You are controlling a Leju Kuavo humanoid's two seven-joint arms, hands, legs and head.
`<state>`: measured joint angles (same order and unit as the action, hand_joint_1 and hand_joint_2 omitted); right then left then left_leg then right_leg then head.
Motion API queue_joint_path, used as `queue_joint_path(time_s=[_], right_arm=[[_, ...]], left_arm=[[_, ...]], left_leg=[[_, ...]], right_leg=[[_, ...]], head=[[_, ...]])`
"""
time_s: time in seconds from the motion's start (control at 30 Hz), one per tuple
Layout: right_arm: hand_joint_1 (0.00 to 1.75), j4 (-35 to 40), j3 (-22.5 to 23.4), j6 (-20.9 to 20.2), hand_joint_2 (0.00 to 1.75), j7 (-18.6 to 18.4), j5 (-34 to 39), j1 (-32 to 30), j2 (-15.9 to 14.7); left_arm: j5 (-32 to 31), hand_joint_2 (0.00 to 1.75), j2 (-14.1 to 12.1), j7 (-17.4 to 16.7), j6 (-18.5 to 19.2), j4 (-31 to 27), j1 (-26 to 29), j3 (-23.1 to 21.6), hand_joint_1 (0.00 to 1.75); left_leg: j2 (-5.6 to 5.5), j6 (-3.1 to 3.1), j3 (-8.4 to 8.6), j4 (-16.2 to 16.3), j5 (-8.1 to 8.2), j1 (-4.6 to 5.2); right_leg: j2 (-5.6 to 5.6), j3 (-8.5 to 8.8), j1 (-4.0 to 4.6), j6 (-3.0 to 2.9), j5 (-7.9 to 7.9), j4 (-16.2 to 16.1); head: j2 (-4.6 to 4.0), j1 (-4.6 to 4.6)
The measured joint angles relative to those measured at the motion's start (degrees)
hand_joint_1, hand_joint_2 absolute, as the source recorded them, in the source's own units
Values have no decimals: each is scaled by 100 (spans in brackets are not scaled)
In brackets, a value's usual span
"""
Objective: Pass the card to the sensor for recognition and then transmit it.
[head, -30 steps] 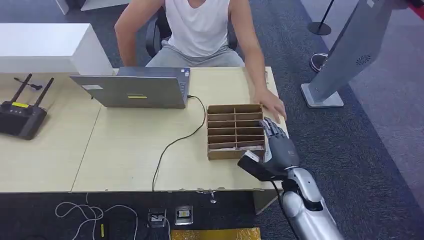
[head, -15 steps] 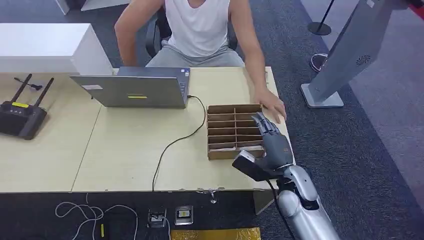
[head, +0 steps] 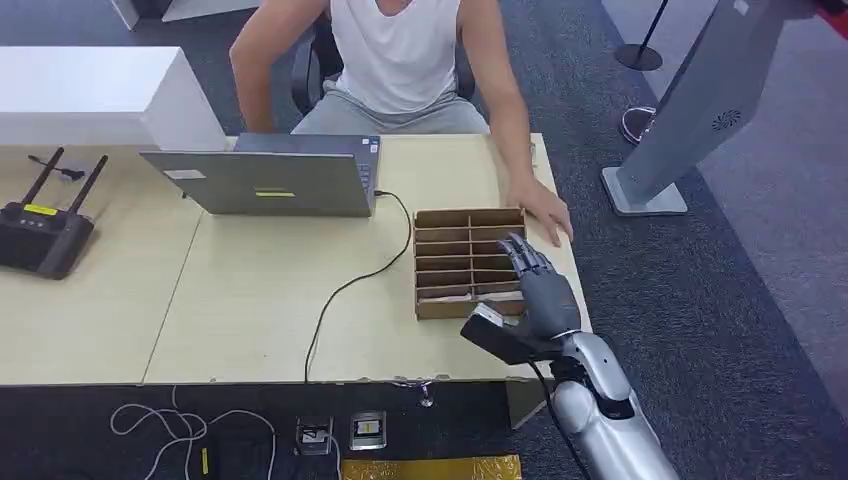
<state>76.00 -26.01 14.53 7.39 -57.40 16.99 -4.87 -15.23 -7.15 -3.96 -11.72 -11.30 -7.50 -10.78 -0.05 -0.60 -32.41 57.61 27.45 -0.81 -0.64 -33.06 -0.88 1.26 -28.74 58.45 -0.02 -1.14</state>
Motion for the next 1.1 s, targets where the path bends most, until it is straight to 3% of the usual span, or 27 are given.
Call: queue_joint_path(time_s=[1.0, 1.03, 1.07, 1.1], right_arm=[[0, -518, 4, -118, 175, -107, -85, 86, -79], [38, -533, 4, -114, 175, -107, -83, 86, -79], [150, -546, 7, -114, 175, -107, -81, 86, -79], [164, -557, 7, -114, 175, -109, -79, 86, -79]], left_arm=[[0, 0, -2, 42, -4, 2, 0, 0, 0], [0, 0, -2, 42, 0, 0, 0, 0, 0], [0, 0, -2, 42, 4, 0, 0, 0, 0], [0, 0, -2, 42, 7, 0, 0, 0, 0]], left_leg=[[0, 0, 1, 0, 0, 0], [0, 0, 1, 0, 0, 0], [0, 0, 1, 0, 0, 0], [0, 0, 1, 0, 0, 0]], right_leg=[[1, -1, 0, 0, 0, 0], [1, -1, 0, 0, 0, 0], [1, -1, 0, 0, 0, 0], [1, -1, 0, 0, 0, 0]], head=[[0, 2], [0, 2], [0, 2], [0, 2]])
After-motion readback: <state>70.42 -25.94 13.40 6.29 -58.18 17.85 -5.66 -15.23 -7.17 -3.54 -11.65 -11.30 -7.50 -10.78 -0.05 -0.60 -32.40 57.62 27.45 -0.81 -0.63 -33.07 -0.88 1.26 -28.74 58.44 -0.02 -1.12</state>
